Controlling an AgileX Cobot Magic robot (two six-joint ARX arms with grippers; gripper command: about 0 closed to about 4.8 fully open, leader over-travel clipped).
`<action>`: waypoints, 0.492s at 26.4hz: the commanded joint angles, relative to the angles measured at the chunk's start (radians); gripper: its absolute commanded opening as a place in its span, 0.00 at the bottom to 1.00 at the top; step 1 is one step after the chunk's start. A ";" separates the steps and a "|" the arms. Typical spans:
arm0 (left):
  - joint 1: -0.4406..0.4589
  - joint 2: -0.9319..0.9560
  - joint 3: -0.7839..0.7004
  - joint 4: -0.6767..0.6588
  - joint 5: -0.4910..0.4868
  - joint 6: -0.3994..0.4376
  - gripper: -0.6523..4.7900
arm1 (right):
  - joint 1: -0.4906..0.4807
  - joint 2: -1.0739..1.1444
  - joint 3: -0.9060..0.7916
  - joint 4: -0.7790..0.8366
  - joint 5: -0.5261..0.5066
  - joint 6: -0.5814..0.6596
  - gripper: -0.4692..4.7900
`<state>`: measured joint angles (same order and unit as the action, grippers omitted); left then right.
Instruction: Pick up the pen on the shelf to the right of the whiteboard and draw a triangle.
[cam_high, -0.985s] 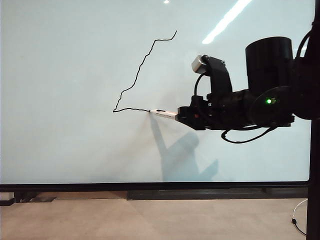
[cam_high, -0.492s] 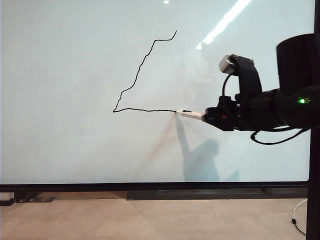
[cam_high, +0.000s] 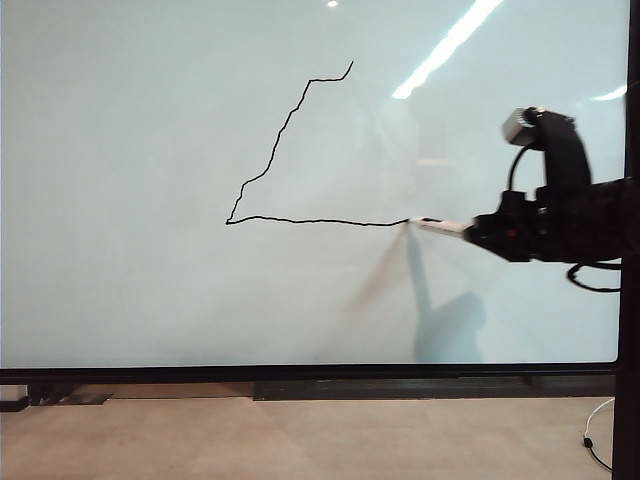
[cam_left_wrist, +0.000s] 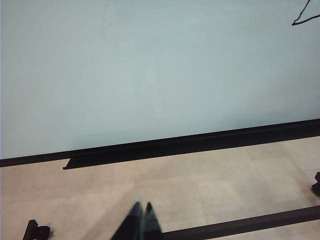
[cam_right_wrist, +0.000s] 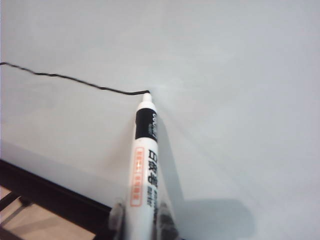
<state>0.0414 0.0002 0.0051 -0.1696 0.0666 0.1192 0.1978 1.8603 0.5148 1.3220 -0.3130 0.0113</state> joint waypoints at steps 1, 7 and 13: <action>0.000 0.000 0.002 -0.008 0.000 0.001 0.11 | -0.036 -0.019 -0.001 0.040 0.030 0.014 0.08; 0.000 0.000 0.002 -0.008 0.000 0.001 0.11 | -0.098 -0.023 -0.023 0.050 0.010 0.025 0.08; 0.000 0.000 0.002 -0.008 0.001 0.001 0.11 | -0.159 -0.050 -0.081 0.076 0.000 0.025 0.08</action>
<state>0.0414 0.0002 0.0051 -0.1692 0.0666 0.1192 0.0471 1.8172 0.4343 1.3743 -0.3305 0.0315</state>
